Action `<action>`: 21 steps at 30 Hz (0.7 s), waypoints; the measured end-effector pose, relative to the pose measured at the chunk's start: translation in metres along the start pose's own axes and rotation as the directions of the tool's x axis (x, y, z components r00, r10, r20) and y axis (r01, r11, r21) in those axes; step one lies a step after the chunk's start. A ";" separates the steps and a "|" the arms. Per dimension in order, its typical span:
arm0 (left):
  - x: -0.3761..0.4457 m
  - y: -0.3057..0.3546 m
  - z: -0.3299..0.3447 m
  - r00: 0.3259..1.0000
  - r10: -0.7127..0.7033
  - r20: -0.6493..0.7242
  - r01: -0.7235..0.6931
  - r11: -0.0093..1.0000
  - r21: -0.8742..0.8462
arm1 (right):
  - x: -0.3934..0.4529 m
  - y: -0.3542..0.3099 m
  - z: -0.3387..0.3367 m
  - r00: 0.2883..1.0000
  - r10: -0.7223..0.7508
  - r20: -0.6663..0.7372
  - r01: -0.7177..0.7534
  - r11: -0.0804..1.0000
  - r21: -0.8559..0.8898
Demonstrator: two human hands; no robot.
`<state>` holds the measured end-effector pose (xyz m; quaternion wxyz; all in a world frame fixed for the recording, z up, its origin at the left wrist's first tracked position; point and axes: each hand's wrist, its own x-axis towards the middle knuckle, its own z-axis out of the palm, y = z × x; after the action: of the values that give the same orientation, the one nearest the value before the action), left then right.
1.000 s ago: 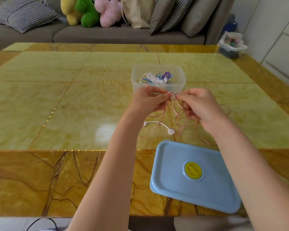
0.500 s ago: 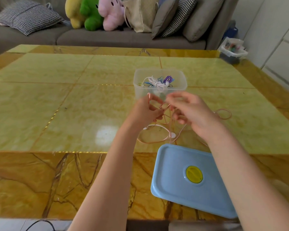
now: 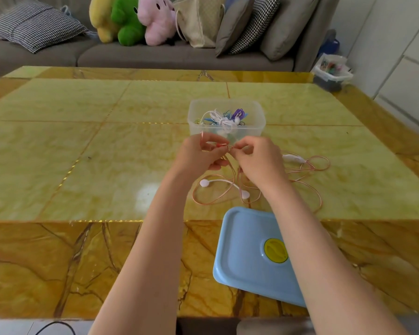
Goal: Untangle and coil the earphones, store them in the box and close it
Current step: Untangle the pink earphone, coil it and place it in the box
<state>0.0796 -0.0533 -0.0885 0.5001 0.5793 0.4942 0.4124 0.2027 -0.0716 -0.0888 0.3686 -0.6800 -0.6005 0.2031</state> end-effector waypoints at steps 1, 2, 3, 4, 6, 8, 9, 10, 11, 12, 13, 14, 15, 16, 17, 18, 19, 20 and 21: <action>0.000 0.000 -0.002 1.000 0.003 -0.013 -0.004 1.000 -0.012 | -0.001 -0.002 0.001 0.999 0.035 0.008 -0.035 0.997 0.074; 0.000 0.001 -0.004 1.000 0.011 -0.021 -0.011 1.000 -0.028 | -0.002 -0.004 0.002 0.997 0.071 0.017 -0.073 0.986 0.152; 0.000 0.002 -0.006 1.000 0.018 -0.023 -0.019 0.999 -0.047 | -0.003 -0.006 0.002 0.994 0.109 0.030 -0.113 0.967 0.228; 0.000 0.002 -0.007 0.999 0.021 -0.025 -0.023 0.997 -0.069 | -0.004 -0.008 0.001 0.988 0.146 0.046 -0.153 0.943 0.295; 0.000 0.003 -0.008 0.999 0.018 -0.032 -0.022 0.991 -0.129 | -0.004 -0.010 -0.002 0.976 0.203 0.077 -0.217 0.889 0.404; 0.000 0.004 -0.009 0.999 -0.001 -0.045 -0.007 0.982 -0.190 | -0.003 -0.010 -0.006 0.968 0.222 0.121 -0.253 0.839 0.482; 0.001 0.003 -0.009 0.999 -0.009 -0.054 -0.002 0.979 -0.205 | -0.002 -0.009 -0.008 0.968 0.214 0.134 -0.252 0.839 0.482; 0.001 0.003 -0.010 0.998 -0.017 -0.061 0.004 0.979 -0.205 | -0.002 -0.008 -0.008 0.972 0.198 0.130 -0.236 0.862 0.449; 0.002 0.002 -0.010 0.997 -0.027 -0.066 0.013 0.980 -0.197 | -0.001 -0.006 -0.007 0.978 0.174 0.112 -0.205 0.898 0.390; 0.002 0.003 -0.012 0.997 -0.041 -0.071 0.027 0.982 -0.187 | -0.001 -0.004 -0.006 0.985 0.150 0.090 -0.171 0.933 0.317; 0.002 0.003 -0.013 0.995 -0.058 -0.078 0.043 0.983 -0.181 | -0.001 -0.002 -0.006 0.988 0.134 0.074 -0.148 0.957 0.248; 0.003 0.003 -0.016 0.993 -0.076 -0.090 0.058 0.981 -0.187 | -0.001 0.000 -0.007 0.989 0.133 0.064 -0.144 0.967 0.210; 0.004 0.003 -0.019 0.989 -0.102 -0.103 0.077 0.973 -0.219 | 0.000 0.002 -0.010 0.987 0.150 0.060 -0.160 0.963 0.217; 0.004 0.004 -0.022 0.985 -0.135 -0.108 0.099 0.953 -0.286 | 0.000 0.004 -0.013 0.982 0.181 0.059 -0.190 0.945 0.268; 0.004 0.005 -0.025 0.980 -0.168 -0.110 0.118 0.924 -0.365 | 0.001 0.005 -0.017 0.975 0.217 0.052 -0.222 0.915 0.337; 0.005 0.005 -0.027 0.974 -0.195 -0.113 0.128 0.893 -0.431 | 0.001 0.006 -0.021 0.968 0.248 0.038 -0.243 0.885 0.398; 0.004 0.006 -0.027 0.968 -0.222 -0.121 0.142 0.874 -0.464 | 0.001 0.006 -0.024 0.963 0.269 0.026 -0.252 0.859 0.445; 0.005 0.006 -0.025 0.958 -0.247 -0.147 0.162 0.886 -0.435 | 0.001 0.006 -0.027 0.959 0.283 0.028 -0.260 0.831 0.491; 0.006 0.005 -0.022 0.945 -0.265 -0.193 0.195 0.928 -0.318 | 0.000 0.005 -0.029 0.956 0.289 0.053 -0.271 0.797 0.539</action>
<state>0.0596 -0.0432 -0.0799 0.5645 0.3837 0.5473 0.4843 0.2267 -0.0788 -0.0740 0.5207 -0.6324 -0.4057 0.4054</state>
